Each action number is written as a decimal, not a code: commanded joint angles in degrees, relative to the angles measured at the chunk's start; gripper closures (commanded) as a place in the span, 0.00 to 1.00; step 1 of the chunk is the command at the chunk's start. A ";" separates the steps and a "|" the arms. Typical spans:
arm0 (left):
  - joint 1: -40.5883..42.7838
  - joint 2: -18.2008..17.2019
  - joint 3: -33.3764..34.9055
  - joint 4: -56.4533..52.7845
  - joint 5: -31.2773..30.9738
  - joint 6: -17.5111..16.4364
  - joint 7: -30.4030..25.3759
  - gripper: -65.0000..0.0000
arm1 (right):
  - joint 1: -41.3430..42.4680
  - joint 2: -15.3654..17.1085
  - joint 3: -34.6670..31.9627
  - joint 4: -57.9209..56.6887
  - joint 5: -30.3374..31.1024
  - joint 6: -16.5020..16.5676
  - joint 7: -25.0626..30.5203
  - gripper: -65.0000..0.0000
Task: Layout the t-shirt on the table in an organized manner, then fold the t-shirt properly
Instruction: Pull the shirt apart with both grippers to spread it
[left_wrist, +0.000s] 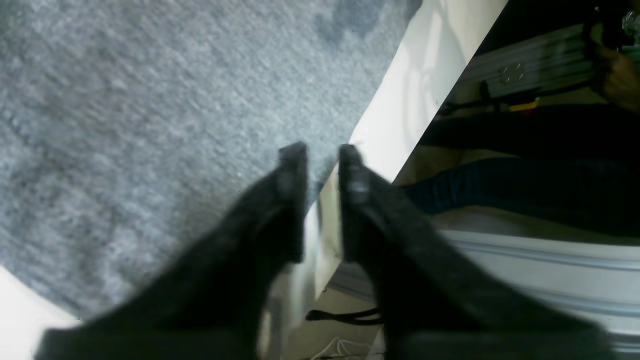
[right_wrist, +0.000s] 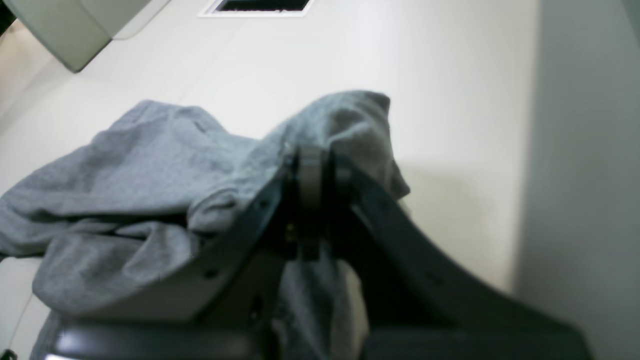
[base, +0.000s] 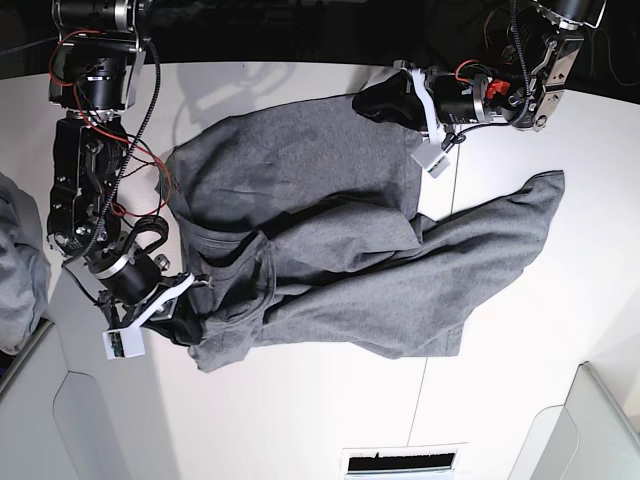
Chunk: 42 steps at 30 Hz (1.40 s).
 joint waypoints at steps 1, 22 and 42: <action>0.17 -1.09 -0.09 -1.09 4.09 4.29 2.60 0.95 | 1.57 0.68 0.22 1.18 0.94 0.42 1.77 1.00; 0.02 -6.58 -7.54 1.64 4.94 5.29 3.61 1.00 | 4.31 9.46 4.37 1.29 0.96 0.39 2.38 1.00; 0.04 -10.51 -7.54 1.64 8.44 6.03 3.06 1.00 | 4.37 9.81 8.92 1.14 -2.08 -4.79 -4.52 0.47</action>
